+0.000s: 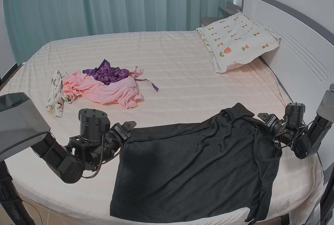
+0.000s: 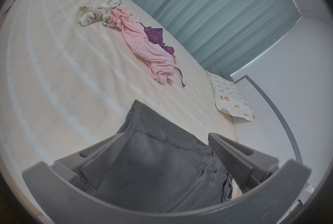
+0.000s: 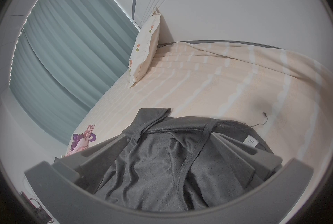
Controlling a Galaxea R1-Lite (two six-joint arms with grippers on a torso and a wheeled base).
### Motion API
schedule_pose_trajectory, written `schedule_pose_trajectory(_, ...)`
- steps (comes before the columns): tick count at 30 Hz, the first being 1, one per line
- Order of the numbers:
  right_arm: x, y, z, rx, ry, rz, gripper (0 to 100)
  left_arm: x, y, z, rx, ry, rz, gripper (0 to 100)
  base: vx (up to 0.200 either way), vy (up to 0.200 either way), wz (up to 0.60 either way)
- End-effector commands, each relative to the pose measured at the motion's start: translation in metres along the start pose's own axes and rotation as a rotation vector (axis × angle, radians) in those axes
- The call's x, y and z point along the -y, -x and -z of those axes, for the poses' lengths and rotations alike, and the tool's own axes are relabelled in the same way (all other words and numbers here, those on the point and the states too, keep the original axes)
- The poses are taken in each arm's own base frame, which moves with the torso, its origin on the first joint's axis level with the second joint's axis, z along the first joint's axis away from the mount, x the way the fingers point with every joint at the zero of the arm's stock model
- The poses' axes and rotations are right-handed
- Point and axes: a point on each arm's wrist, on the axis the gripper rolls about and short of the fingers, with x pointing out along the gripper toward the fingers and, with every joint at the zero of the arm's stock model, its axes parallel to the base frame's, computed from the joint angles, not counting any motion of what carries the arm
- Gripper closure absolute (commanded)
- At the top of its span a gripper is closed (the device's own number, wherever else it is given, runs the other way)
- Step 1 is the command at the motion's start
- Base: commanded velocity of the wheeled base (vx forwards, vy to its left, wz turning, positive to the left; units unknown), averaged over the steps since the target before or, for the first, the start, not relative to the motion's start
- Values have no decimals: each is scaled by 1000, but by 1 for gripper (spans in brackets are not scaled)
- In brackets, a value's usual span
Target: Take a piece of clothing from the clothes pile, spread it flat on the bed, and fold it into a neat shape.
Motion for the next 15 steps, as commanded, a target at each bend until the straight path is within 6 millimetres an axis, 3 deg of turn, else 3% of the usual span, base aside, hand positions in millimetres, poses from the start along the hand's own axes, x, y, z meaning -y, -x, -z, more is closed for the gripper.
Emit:
schedule_pose_trajectory(1, 0, 1, 0, -1, 0, -1, 0, -1, -50, 8, -37, -14, -68, 0, 0, 0, 0)
schedule_pose_trajectory(15, 1, 3, 1, 17, 6, -15, 0, 1, -96, 20, -68, -26, -101, 0, 0, 0, 0)
